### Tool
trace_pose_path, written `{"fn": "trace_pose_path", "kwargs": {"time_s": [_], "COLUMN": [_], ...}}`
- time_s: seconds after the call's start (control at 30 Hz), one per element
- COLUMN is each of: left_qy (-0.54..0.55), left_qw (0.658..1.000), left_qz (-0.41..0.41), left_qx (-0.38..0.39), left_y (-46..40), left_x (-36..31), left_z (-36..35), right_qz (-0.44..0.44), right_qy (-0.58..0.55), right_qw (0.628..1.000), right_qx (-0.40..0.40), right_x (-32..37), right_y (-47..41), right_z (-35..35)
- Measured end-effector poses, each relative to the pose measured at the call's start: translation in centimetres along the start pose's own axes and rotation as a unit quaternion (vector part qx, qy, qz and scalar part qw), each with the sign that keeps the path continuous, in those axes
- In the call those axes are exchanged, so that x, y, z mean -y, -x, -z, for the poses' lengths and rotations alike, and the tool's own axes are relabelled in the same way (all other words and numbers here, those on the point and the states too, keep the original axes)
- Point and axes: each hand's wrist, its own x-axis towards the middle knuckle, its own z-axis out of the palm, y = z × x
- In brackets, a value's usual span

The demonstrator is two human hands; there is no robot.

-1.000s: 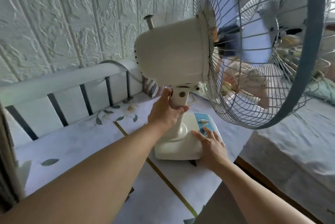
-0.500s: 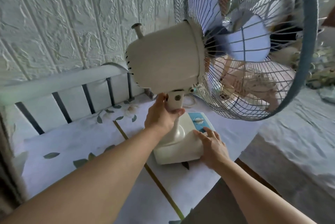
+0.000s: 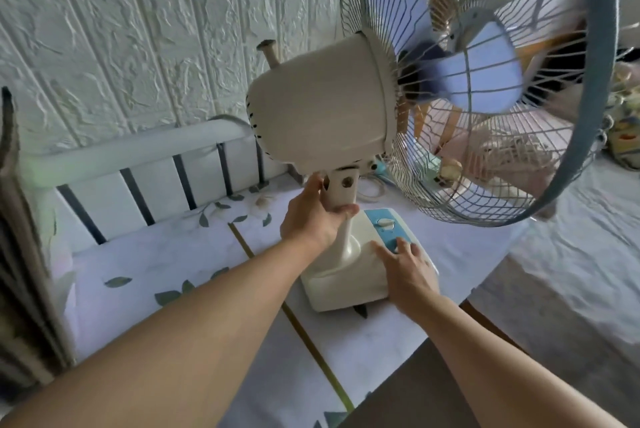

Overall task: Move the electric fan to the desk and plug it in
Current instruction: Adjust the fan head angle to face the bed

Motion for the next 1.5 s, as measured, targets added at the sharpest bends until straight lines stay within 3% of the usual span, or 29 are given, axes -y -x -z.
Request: {"fn": "trace_pose_path", "kwargs": {"time_s": [0.57,0.93,1.1,1.27,1.5], "left_qy": [-0.063,-0.045,-0.024,-0.014,-0.048], "left_qw": [0.983,0.975,0.983,0.993,0.992], "left_qz": [0.075,0.108,0.115,0.117,0.114], "left_qx": [-0.153,-0.188,-0.139,-0.01,0.038], "left_y": [2.2,3.0,3.1,5.0,9.2], "left_x": [-1.1,-2.3,-2.1,-2.0,-3.5], "left_z": [-4.0,-5.6,-4.8,-1.2,5.2], "right_qz": [0.182,0.182,0.151,0.131,0.067], "right_qy": [0.074,0.122,0.104,0.069,-0.032], "right_qw": [0.979,0.973,0.981,0.988,0.993], "right_qx": [-0.052,-0.078,-0.068,-0.05,-0.093], "right_x": [-3.3,-4.0,-2.8,-0.9,0.2], "right_y": [-3.8,-5.2,-3.4,0.2,6.0], "right_z": [2.5,2.3,1.8,3.9,10.6]}}
